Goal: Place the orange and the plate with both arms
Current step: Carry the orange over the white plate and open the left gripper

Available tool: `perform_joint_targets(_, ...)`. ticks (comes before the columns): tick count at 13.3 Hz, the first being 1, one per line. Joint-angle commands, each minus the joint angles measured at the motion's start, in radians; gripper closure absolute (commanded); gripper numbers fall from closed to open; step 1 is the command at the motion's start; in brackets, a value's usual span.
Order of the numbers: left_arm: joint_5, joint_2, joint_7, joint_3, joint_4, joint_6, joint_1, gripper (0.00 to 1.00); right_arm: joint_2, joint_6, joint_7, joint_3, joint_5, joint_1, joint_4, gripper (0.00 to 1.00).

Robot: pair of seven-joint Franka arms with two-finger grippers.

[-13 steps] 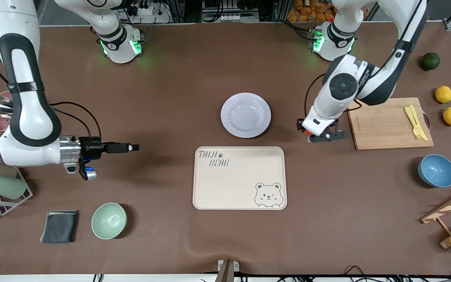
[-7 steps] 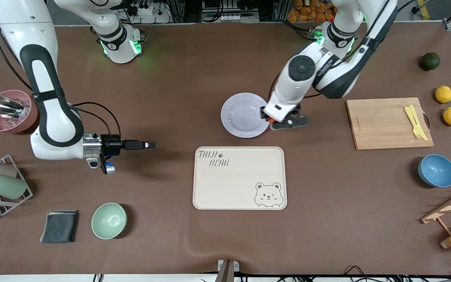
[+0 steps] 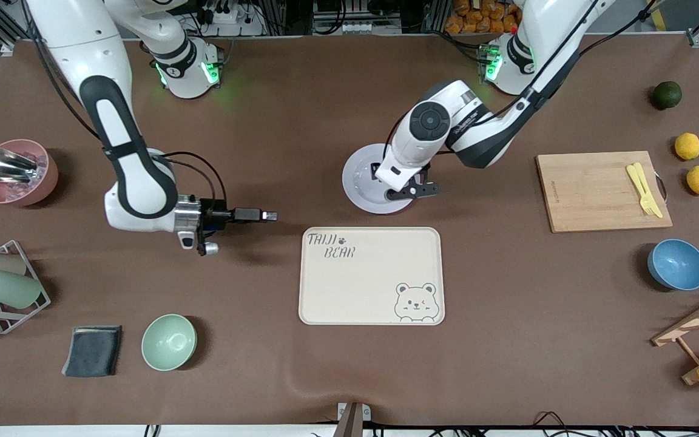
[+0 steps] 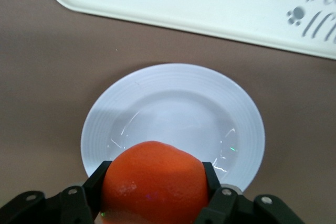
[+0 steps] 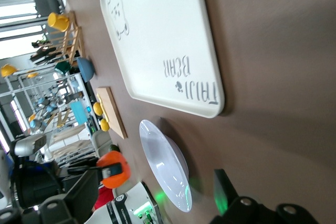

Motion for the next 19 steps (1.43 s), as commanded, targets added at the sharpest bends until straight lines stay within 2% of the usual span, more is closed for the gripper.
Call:
perform_joint_targets(1, 0.071, 0.065, -0.069, 0.045, 0.048, -0.01, -0.086, 1.0, 0.015, 0.005, -0.075, -0.007, 0.068, 0.027, -0.014, 0.05)
perform_joint_targets(4, 0.089, 0.18, -0.135, 0.101, 0.203, -0.01, -0.157, 1.0, 0.015, 0.112, -0.079, -0.007, 0.168, 0.142, -0.017, 0.07)
perform_joint_targets(6, 0.125, 0.198, -0.185, 0.199, 0.23, -0.01, -0.278, 1.0, 0.016, 0.175, -0.087, -0.008, 0.237, 0.215, -0.015, 0.09)
perform_joint_targets(7, 0.126, 0.198, -0.195, 0.241, 0.231, -0.01, -0.322, 1.0, 0.018, 0.177, -0.105, -0.008, 0.245, 0.22, -0.017, 0.1)
perform_joint_targets(15, 0.116, 0.188, -0.19, 0.253, 0.223, -0.065, -0.335, 1.0, 0.024, 0.176, -0.156, -0.007, 0.269, 0.22, -0.043, 0.11)
perform_joint_targets(16, 0.114, 0.188, -0.192, 0.252, 0.223, -0.071, -0.335, 0.73, 0.024, 0.176, -0.156, -0.007, 0.269, 0.22, -0.043, 0.11)
perform_joint_targets(17, 0.116, 0.186, -0.181, 0.252, 0.223, -0.075, -0.335, 0.1, 0.024, 0.176, -0.156, -0.007, 0.269, 0.222, -0.043, 0.11)
perform_joint_targets(18, 0.123, 0.183, -0.181, 0.252, 0.222, -0.076, -0.337, 0.0, 0.024, 0.176, -0.156, -0.007, 0.269, 0.222, -0.043, 0.11)
perform_joint_targets(19, 0.125, 0.174, -0.181, 0.252, 0.223, -0.082, -0.334, 0.0, 0.026, 0.176, -0.158, -0.007, 0.269, 0.222, -0.043, 0.11)
